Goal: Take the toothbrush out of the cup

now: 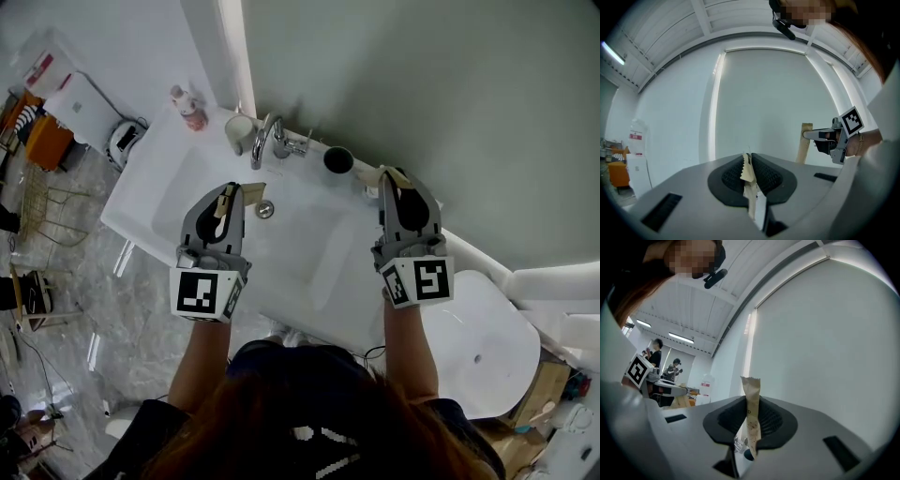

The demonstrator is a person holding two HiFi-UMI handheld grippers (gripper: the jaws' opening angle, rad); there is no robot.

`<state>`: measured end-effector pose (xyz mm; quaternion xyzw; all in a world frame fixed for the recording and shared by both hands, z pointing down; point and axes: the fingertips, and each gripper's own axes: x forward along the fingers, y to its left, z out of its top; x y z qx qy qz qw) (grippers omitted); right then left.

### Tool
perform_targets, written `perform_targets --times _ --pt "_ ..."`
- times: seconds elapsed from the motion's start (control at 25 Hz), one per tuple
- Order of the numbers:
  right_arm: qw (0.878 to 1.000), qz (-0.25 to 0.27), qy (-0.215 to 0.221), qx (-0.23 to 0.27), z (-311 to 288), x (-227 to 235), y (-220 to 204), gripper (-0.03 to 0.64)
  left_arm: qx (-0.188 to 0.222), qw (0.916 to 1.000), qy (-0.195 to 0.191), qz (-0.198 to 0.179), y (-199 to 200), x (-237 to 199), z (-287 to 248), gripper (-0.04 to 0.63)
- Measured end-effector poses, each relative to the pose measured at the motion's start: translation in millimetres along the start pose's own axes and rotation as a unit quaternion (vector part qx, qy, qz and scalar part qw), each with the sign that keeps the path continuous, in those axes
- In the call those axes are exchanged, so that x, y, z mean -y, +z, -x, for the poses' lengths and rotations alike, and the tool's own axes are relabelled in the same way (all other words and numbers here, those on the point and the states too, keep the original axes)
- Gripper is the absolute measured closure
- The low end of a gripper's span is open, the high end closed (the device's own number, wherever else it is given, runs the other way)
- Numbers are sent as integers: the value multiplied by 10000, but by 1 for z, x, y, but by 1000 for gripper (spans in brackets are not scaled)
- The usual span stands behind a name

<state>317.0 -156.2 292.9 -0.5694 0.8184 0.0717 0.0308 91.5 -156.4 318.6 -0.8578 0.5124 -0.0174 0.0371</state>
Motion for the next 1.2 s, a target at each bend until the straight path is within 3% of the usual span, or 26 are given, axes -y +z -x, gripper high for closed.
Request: perform_targets --times 0.32,1.2 --pt "9993 148 -220 -267 46 -15 -9 543 149 9999 -80 10 12 14 25 561" --pt "9997 50 -204 -82 74 -35 16 541 336 9993 -118 -85 35 25 54 561"
